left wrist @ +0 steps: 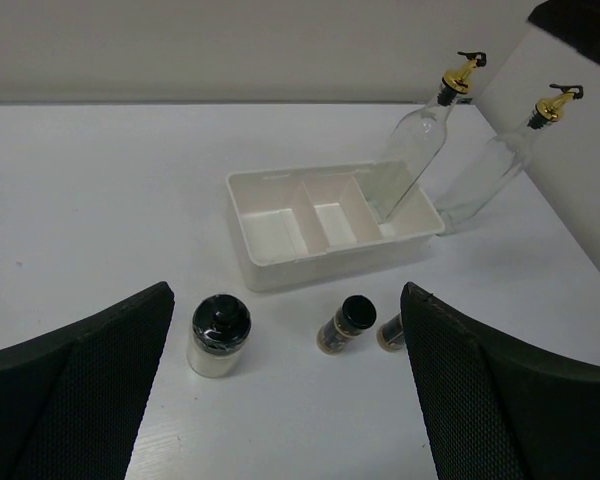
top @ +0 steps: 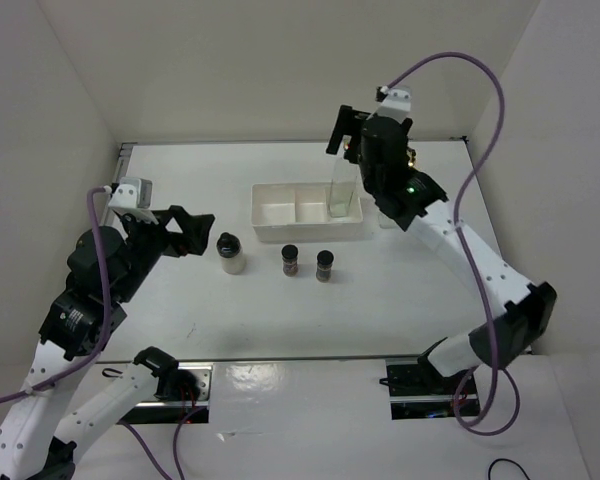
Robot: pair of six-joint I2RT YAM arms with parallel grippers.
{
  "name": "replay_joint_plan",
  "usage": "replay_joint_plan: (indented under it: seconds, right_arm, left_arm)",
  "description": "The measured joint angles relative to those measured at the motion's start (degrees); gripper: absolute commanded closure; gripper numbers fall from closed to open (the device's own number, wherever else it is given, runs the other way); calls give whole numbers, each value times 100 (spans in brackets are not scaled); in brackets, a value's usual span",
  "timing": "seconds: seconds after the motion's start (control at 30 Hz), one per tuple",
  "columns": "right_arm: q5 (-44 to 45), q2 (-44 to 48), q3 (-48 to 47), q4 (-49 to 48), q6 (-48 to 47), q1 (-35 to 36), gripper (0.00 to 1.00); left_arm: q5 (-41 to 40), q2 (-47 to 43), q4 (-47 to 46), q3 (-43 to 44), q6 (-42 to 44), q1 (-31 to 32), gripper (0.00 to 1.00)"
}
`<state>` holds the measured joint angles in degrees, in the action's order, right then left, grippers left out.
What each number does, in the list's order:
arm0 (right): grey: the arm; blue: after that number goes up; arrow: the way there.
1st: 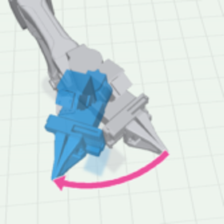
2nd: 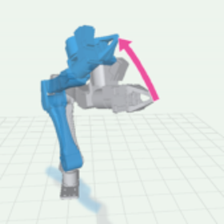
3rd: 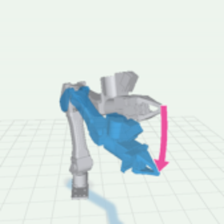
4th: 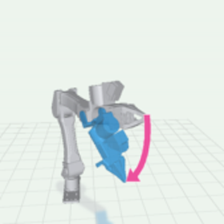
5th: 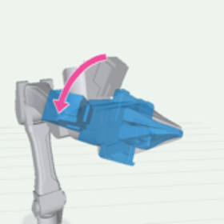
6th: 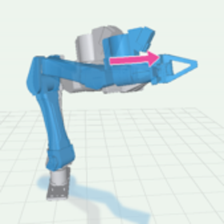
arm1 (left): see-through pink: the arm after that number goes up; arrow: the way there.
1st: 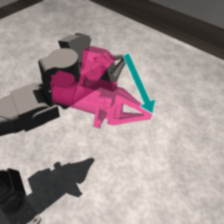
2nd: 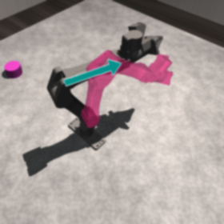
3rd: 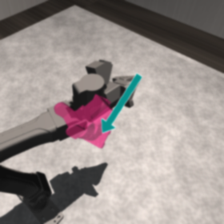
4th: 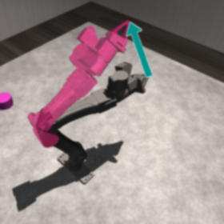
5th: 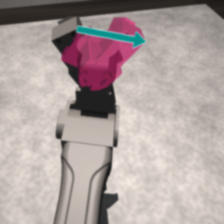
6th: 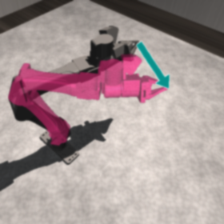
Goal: Organize the condiment bottles
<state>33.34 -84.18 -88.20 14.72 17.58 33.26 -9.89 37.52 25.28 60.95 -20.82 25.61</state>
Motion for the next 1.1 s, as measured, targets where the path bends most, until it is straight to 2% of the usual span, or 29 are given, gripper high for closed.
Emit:
replay_joint_plan:
  seconds: [0.17,0.33,0.43,0.63,0.87,1.1]
  right_arm:
    - [-111,1128,350,-98,-369,-11,1]
    - [-74,1576,592,-129,-706,-378,1]
    - [-286,1738,1154,-195,-826,-944,1]
    - [-1513,1757,2083,-251,-955,-2452,1]
    - [-2487,1709,2159,-577,-1217,-2542,1]
    - [-2868,1556,2385,-903,-1357,-2542,1]
  left_arm:
    - [173,26,-2,0,-44,0,0]
    - [433,245,-4,0,-50,0,0]
    - [566,369,-2,0,-50,0,0]
    - [706,433,-2,0,-50,0,0]
    - [713,437,-4,0,-48,0,0]
    - [715,485,-52,-79,-37,0,0]
